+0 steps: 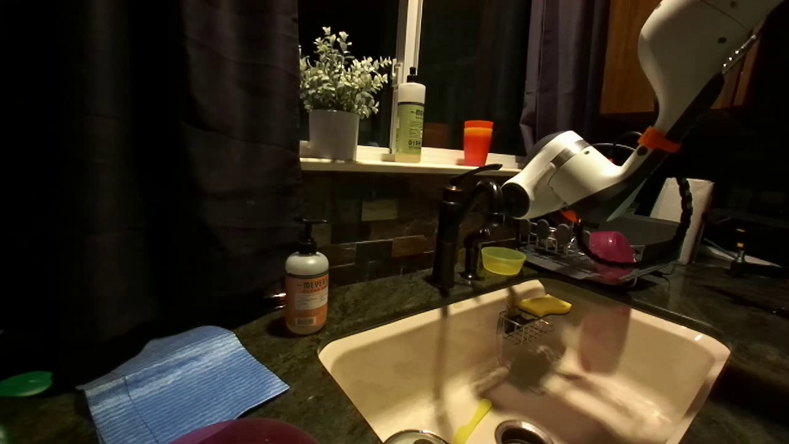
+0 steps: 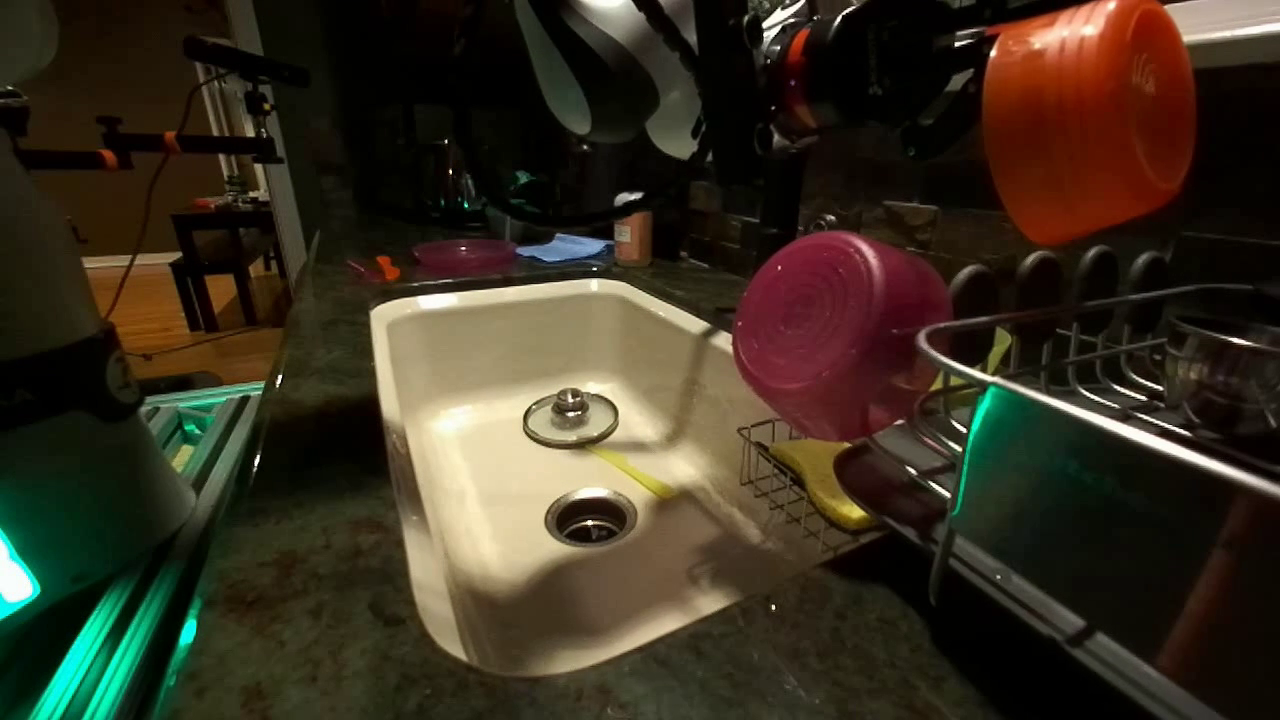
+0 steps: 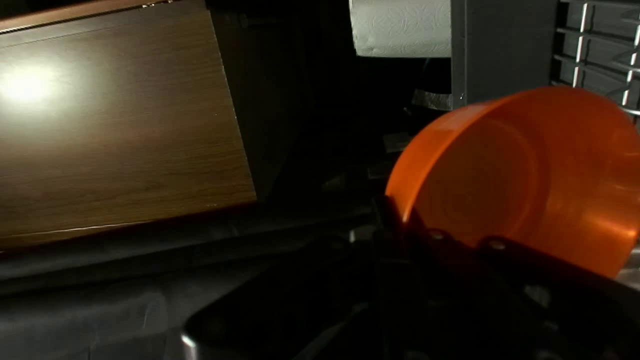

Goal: Remove the orange bowl from the sink and put it on the dish drying rack

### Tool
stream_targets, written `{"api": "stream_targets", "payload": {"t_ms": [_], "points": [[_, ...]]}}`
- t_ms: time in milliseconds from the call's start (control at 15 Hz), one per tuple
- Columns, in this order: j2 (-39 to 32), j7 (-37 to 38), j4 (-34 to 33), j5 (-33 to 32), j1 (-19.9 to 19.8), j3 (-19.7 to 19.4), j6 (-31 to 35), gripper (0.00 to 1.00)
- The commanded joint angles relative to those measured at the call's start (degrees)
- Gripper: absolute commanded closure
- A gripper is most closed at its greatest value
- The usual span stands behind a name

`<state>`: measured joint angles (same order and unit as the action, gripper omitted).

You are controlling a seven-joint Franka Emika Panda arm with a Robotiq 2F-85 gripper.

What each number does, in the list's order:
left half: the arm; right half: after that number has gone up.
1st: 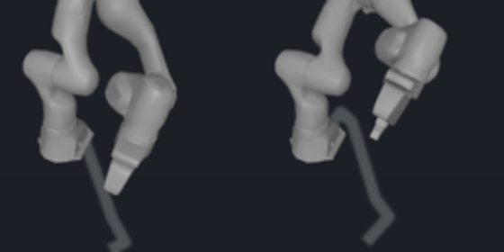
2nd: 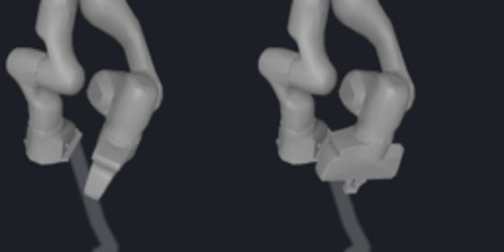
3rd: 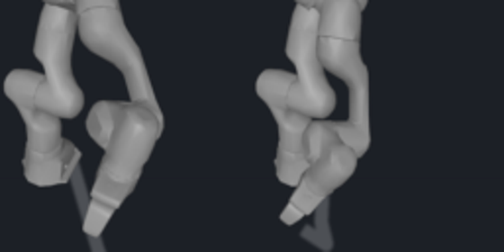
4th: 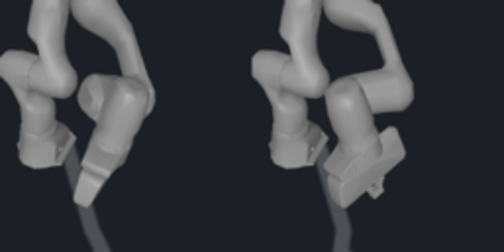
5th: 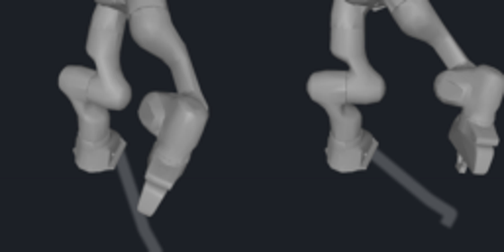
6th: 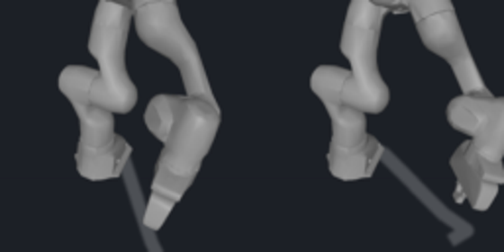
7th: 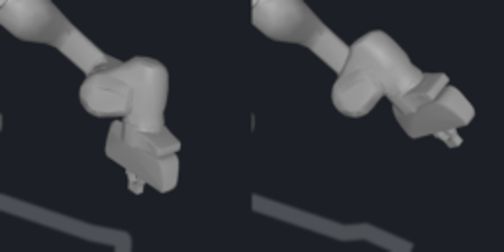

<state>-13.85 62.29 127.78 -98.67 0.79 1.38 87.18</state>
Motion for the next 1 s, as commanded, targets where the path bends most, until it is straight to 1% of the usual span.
{"api": "stream_targets", "payload": {"t_ms": [0, 467, 933], "points": [[-1.0, 1.2, 0.4, -1.9, -0.4, -0.1, -1.0, 0.99], [-3.3, 2.8, -0.7, -1.6, -0.2, 0.4, -1.3, 0.99], [-5.5, 7.1, -2.5, -1.6, 0.0, 0.5, -1.9, 0.99]]}}
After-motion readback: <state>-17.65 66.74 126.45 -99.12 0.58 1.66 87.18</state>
